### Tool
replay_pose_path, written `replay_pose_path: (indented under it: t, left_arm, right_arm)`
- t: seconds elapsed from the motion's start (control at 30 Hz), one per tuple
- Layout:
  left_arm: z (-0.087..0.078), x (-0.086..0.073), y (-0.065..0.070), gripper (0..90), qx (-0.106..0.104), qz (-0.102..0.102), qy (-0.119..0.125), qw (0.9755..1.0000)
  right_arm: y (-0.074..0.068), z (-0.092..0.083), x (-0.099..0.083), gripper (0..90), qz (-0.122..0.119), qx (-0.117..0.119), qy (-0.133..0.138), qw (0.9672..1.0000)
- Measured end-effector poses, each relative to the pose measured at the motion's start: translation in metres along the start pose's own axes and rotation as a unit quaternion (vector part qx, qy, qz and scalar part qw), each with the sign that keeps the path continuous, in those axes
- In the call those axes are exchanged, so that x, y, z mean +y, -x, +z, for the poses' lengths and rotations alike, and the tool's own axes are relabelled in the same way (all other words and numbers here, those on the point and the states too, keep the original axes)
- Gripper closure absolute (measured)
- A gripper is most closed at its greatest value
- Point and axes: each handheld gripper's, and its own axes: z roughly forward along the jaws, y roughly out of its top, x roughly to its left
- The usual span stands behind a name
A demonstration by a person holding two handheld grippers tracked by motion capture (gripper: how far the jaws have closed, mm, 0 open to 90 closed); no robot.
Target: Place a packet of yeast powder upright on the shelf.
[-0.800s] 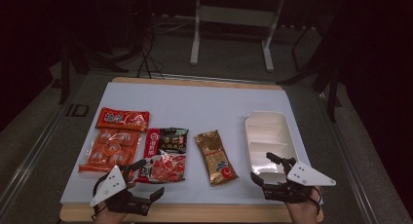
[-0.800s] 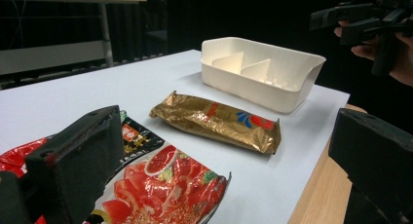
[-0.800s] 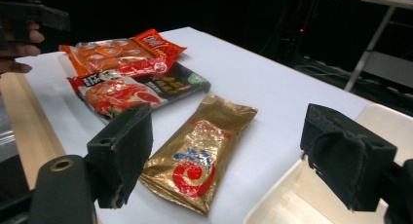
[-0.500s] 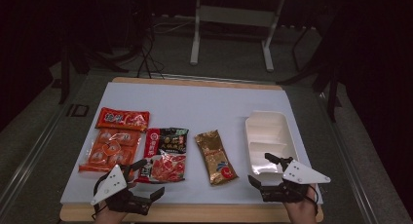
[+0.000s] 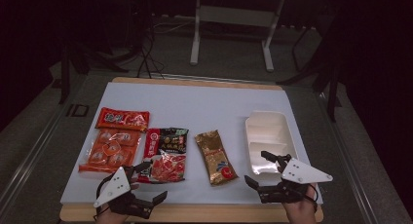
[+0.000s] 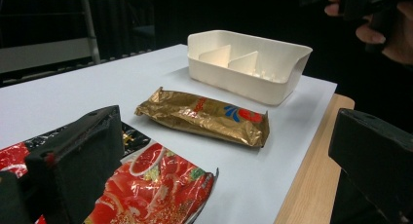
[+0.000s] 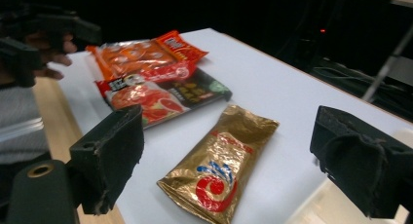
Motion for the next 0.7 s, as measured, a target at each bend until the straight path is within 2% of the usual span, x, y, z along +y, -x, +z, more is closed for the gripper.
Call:
replay_pose_path:
  t: [0.13,0.2,0.27,0.37,0.6,0.7]
  left_arm:
    - [0.000,0.000,0.001,0.1,0.000,0.003,0.000,1.0000]
    - [0.000,0.000,0.000,0.1,-0.001,0.000,0.000,1.0000]
    - [0.001,-0.001,0.000,0.1,0.000,-0.002,-0.001,1.0000]
    - [0.001,-0.001,-0.001,0.1,0.000,-0.003,-0.001,1.0000]
    - [-0.001,0.000,-0.002,0.1,0.003,-0.009,0.005,0.9999]
    - [-0.001,-0.001,-0.001,0.1,0.004,-0.009,0.005,0.9999]
  right_arm:
    - [-0.002,0.007,0.010,12.0,-0.030,-0.001,-0.014,0.9994]
    - [-0.002,0.011,0.014,12.0,-0.030,-0.002,-0.013,0.9995]
    - [-0.001,0.015,0.018,12.0,-0.026,-0.013,-0.015,0.9994]
    - [0.003,0.021,0.026,11.4,-0.010,-0.008,-0.006,0.9999]
    - [0.014,0.033,0.042,10.5,0.004,-0.007,0.015,0.9998]
    - [0.017,0.039,0.050,10.5,0.000,-0.012,0.016,0.9998]
